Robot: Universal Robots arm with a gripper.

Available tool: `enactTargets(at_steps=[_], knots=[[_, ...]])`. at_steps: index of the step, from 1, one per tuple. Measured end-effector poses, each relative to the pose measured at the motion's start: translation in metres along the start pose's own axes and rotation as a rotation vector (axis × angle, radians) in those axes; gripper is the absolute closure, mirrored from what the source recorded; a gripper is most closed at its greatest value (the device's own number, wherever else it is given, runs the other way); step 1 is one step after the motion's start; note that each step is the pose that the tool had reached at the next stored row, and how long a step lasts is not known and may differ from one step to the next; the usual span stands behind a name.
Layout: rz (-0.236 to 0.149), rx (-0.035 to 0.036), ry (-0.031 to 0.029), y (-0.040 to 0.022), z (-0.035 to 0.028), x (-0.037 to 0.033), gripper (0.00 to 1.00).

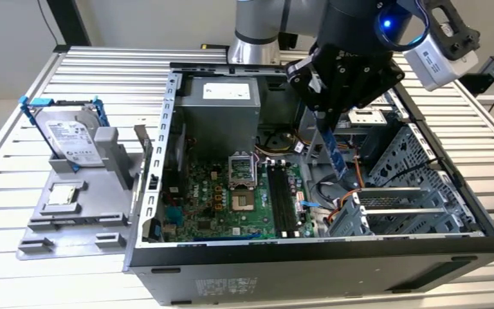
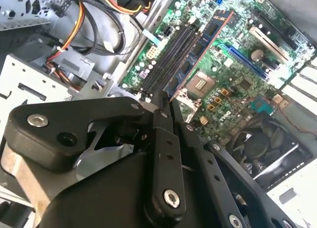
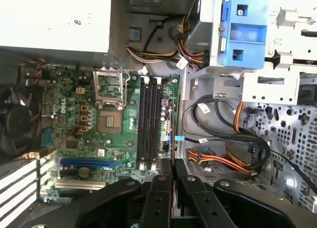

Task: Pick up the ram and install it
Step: 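Insert the ram into the slot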

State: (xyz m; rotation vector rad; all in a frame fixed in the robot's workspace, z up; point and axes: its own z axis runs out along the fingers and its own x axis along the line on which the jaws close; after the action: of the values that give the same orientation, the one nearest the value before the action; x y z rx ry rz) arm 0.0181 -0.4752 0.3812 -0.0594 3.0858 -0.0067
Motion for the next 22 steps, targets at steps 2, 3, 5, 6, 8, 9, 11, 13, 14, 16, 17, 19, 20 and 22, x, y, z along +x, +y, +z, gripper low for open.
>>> enactTargets(at_steps=[2, 3, 5, 6, 8, 9, 11, 13, 14, 16, 17, 19, 20, 22], knots=[[-0.002, 0.0006, -0.0325, 0.0, 0.0007, 0.0, 1.0], [-0.002, 0.001, -0.035, 0.0002, 0.0026, 0.0, 1.0], [0.0, 0.0014, -0.0313, 0.0006, 0.0051, 0.0002, 1.0], [0.0, 0.0014, -0.0294, 0.0007, 0.0064, 0.0003, 1.0], [0.0, 0.001, -0.0153, 0.0008, 0.0071, 0.0003, 1.0], [0.0, 0.0002, -0.0118, 0.0008, 0.0076, 0.0004, 1.0], [0.0, 0.0001, -0.012, 0.0008, 0.0094, 0.0005, 1.0], [-0.001, 0.0004, -0.0119, 0.0019, 0.012, 0.0004, 1.0], [-0.001, 0.0002, -0.012, 0.0037, 0.014, 0.0, 1.0], [0.0, 0.0001, -0.012, 0.0081, 0.0178, -0.0011, 1.0], [0.0, 0.0001, -0.0119, 0.0098, 0.0196, -0.0017, 1.0], [0.0, 0.0002, -0.0119, 0.0121, 0.0232, -0.0027, 1.0], [0.0, 0.0001, -0.0119, 0.0132, 0.0251, -0.003, 1.0], [0.0, 0.0001, -0.0115, 0.015, 0.0287, -0.0033, 1.0]])
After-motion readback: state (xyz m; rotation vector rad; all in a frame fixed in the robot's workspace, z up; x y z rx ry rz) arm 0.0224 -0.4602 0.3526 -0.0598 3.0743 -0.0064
